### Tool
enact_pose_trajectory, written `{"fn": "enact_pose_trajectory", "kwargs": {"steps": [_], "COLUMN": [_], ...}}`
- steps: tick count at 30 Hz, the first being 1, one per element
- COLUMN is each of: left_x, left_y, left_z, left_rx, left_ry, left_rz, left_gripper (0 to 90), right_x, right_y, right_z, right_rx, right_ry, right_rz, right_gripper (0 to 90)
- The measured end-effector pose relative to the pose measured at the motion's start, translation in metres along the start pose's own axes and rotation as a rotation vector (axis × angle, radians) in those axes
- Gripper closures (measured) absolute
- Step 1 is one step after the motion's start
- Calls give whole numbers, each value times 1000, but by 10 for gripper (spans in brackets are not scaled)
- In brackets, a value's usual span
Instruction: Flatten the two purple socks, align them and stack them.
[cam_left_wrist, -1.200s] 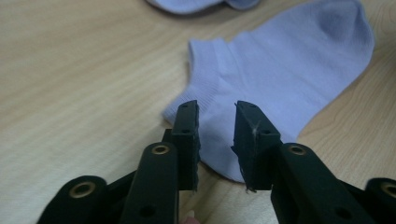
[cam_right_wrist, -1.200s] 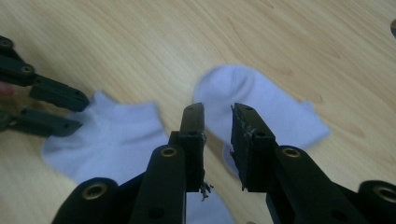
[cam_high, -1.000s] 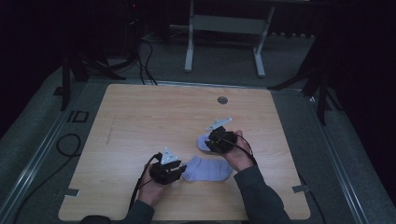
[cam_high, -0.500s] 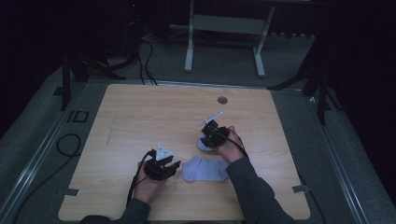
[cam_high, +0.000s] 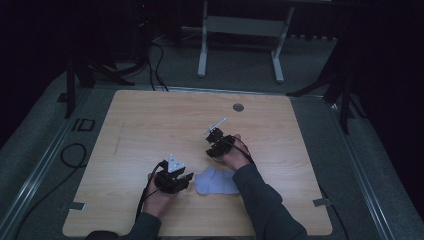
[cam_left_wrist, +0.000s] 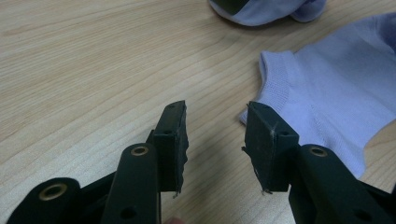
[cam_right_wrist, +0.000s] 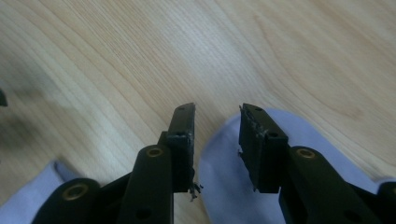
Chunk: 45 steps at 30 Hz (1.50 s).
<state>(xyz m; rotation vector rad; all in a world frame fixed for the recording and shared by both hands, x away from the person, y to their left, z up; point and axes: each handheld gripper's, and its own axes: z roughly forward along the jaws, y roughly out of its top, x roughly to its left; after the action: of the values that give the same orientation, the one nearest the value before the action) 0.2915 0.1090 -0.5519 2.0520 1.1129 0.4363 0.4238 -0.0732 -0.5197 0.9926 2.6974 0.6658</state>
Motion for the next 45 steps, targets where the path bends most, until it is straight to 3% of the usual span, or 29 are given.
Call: {"fn": "enact_pose_trajectory", "kwargs": {"steps": [5, 6, 11, 17, 22, 25, 30, 39, 45], "left_x": [0, 0, 0, 3, 4, 4, 3, 4, 6], "left_y": [0, 0, 0, 0, 0, -1, -1, -1, -2], "left_z": [0, 0, 1, 2, 3, 4, 6, 6, 6], "left_rx": [2, 2, 9, 15, 26, 54, 65, 65, 63], "left_ry": [13, 13, 4, 4, -7, 8, 17, 25, 28], "left_rz": [13, 13, 12, 2, -16, -27, -28, -37, -50], "left_gripper": [589, 590, 591, 589, 591, 591, 575, 520, 533], "right_x": [0, -1, -1, -1, 3, 1, -5, -23, -35], "right_y": [1, 0, 1, 1, 3, 5, 4, -13, -35], "right_z": [11, 15, 15, 12, 1, -14, -34, -66, -82], "right_rx": [48, 72, 82, 56, 9, -44, -101, -152, -140], "right_ry": [-35, -40, -79, -46, -20, 33, 43, 0, -40], "right_rz": [9, 24, 45, 99, 103, 141, 164, 171, 168], "right_gripper": [642, 682, 844, 863, 864, 863, 863, 863, 863]}}
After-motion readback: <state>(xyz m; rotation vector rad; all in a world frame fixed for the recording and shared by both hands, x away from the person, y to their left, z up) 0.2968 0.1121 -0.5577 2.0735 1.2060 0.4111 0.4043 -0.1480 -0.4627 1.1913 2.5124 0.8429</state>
